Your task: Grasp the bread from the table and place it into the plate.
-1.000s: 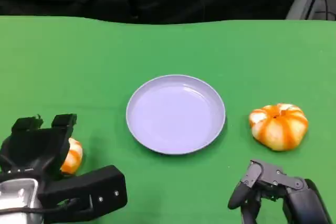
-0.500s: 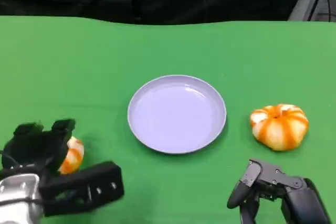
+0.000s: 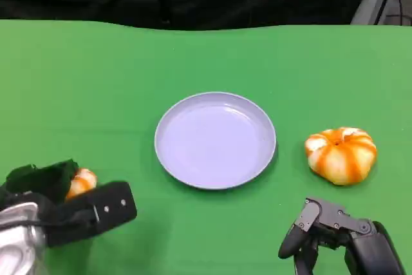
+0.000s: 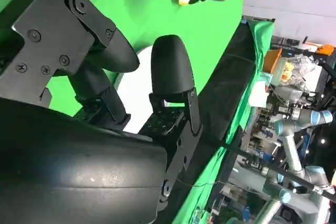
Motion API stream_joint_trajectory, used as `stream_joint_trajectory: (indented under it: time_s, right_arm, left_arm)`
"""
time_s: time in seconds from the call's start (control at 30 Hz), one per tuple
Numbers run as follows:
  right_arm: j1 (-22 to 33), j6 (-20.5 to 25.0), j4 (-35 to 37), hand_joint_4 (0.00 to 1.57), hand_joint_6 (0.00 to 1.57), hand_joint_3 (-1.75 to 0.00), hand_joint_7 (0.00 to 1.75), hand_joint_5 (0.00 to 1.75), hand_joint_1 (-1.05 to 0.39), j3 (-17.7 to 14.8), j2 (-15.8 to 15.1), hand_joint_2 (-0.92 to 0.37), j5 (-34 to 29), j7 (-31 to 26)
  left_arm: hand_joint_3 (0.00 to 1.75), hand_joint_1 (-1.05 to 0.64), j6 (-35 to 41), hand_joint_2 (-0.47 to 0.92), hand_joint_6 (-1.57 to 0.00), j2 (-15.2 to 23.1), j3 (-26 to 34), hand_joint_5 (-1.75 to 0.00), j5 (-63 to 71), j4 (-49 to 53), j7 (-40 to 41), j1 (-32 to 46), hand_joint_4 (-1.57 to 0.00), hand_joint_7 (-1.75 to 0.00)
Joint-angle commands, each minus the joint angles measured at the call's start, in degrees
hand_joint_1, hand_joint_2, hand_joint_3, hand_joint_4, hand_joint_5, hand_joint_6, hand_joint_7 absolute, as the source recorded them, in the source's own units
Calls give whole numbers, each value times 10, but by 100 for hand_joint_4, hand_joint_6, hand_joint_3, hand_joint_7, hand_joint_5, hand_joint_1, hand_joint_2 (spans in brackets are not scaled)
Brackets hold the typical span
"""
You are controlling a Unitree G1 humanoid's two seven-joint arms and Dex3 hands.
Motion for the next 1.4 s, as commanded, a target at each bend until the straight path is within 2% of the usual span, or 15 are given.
stream_joint_trajectory:
  time_s: [0.03,0.13,0.17,0.23,0.3,0.33,0.37,0.4,0.43,0.5,0.7,0.8,0.97,1.3,1.4]
  right_arm:
    - [3,0,-9,88,81,-161,146,175,-4,-2,-3,-21,5,1]
    - [4,-1,-9,88,81,-161,146,175,-4,-1,-2,-21,7,1]
    - [4,-1,-9,88,81,-161,146,175,-4,-1,-2,-21,7,1]
    - [3,-2,-8,88,81,-161,146,175,-4,-1,-2,-21,6,1]
    - [3,-2,-8,89,81,-161,146,175,-4,-1,-1,-21,6,0]
    - [3,-1,-8,89,81,-161,146,175,-4,-1,-1,-21,4,0]
    - [3,0,-8,89,81,-161,146,175,-4,-1,-1,-21,4,-1]
    - [2,0,-9,89,81,-161,146,175,-4,-1,-1,-21,3,-1]
    - [2,1,-9,89,81,-161,146,175,-4,-1,0,-21,3,-1]
    - [2,1,-9,89,81,-162,147,175,-3,-1,0,-21,3,-1]
    - [2,1,-9,89,81,-162,147,175,-3,-1,0,-21,3,0]
    - [0,3,-8,90,81,-162,147,175,-4,-1,4,-20,2,-3]
    - [4,-4,-8,89,82,-163,147,175,-4,1,5,-20,1,-4]
    - [7,-1,-11,89,82,-164,146,175,-4,2,8,-18,3,-4]
    - [12,-7,-14,88,82,-164,146,175,-4,0,3,-19,-1,-3]
  left_arm:
    - [1,-42,4,92,-37,18,-11,-44,-20,25,-1,-3,-11,-6]
    - [1,-41,-14,91,-43,21,-10,-45,-33,29,29,1,-19,-5]
    - [0,-37,-30,90,-54,22,-6,-53,-38,30,55,5,-32,-9]
    - [1,-29,-58,92,-88,23,-3,-102,-47,35,103,10,-56,-15]
    - [1,-26,-68,92,-98,24,-4,-119,-53,41,121,10,-62,-17]
    - [1,-26,-104,92,-100,29,-4,-121,-49,47,178,14,-63,-17]
    - [3,-21,-136,88,-105,33,-3,-146,-48,53,225,18,-82,-70]
    - [7,-19,-164,89,-92,36,-2,-160,-49,59,261,19,-90,-121]
    - [42,-17,-183,76,-83,38,-3,-169,-51,66,285,19,-95,-153]
    - [91,-17,-198,52,-78,40,-5,-173,-55,79,301,16,-98,-170]
    - [106,-17,-212,45,-77,42,-8,-175,-58,96,315,11,-98,-175]
    - [125,-9,-311,29,-83,38,-7,-175,-38,112,486,-5,-101,-175]
    - [146,-10,-377,18,-84,36,-14,-175,-30,116,572,-28,-103,-175]
    - [150,-14,-379,17,-83,31,-17,-175,-27,109,580,-35,-103,-175]
    - [165,-17,-380,12,-85,-10,-45,-175,-30,33,525,-57,-106,-175]
